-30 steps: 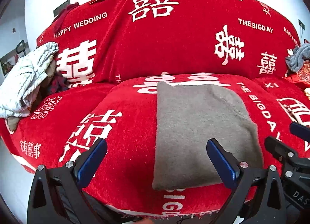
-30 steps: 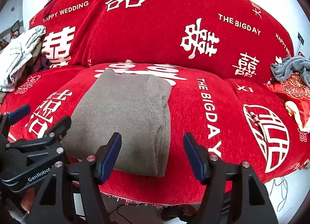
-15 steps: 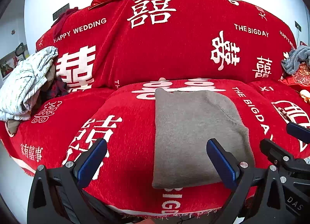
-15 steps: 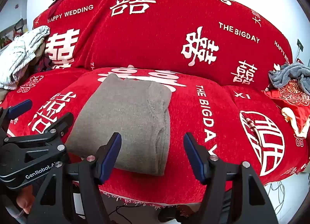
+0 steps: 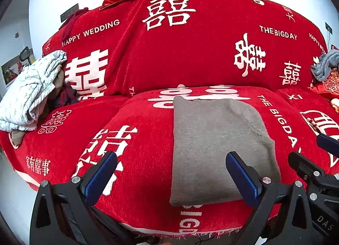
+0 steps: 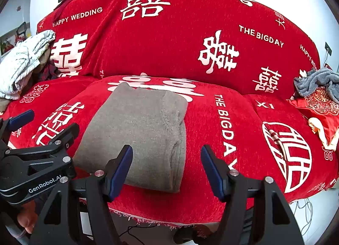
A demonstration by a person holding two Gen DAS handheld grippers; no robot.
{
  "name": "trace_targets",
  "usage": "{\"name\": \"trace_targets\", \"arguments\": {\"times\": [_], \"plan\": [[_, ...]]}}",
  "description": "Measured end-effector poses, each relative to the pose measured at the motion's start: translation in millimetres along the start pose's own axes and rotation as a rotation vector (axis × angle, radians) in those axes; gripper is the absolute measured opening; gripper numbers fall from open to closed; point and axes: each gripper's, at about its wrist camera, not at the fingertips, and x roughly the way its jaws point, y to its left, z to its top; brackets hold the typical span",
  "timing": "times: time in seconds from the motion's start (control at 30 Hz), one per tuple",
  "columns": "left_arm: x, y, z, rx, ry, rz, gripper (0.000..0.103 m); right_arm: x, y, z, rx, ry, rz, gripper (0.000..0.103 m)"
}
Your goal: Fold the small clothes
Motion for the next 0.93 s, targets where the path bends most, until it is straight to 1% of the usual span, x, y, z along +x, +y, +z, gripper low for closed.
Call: {"name": "trace_targets", "arguments": {"times": [0.93], "plan": [[5.2, 2.2, -1.4, -0.011, 0.027, -0.005, 0.103, 3.9, 4.7, -1.1, -0.007, 0.018, 0.016, 0.07]]}}
